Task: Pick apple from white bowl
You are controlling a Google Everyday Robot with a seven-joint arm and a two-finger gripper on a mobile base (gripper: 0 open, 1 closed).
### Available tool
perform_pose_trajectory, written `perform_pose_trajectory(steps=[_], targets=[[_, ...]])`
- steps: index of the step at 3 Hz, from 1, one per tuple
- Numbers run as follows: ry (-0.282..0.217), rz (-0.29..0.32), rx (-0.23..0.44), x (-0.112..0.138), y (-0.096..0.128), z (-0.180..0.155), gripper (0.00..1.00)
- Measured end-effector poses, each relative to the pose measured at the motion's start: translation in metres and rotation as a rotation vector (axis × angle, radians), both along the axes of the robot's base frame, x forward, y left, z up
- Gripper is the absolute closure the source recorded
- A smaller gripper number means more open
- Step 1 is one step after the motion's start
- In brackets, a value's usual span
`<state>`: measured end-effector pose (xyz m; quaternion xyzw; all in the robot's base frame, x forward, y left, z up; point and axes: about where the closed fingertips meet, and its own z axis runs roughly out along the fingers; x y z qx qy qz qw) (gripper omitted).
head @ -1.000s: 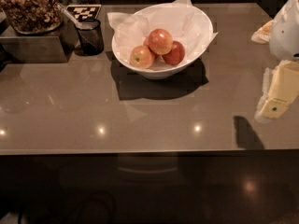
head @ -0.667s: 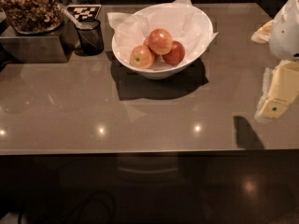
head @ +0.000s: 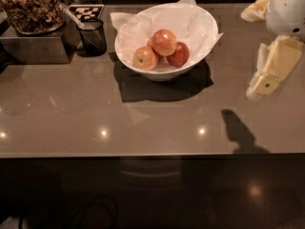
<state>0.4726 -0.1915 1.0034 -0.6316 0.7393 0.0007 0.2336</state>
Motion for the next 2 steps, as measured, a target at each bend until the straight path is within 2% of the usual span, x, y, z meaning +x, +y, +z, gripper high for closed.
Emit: perform_pose_trajectory(steps=[1,2], targets=[[-0.057,0.122,0.095,0.034,0.030,0.028,0.00],[-0.086,0.215,0.136,0.062,0.063,0.051,0.00]])
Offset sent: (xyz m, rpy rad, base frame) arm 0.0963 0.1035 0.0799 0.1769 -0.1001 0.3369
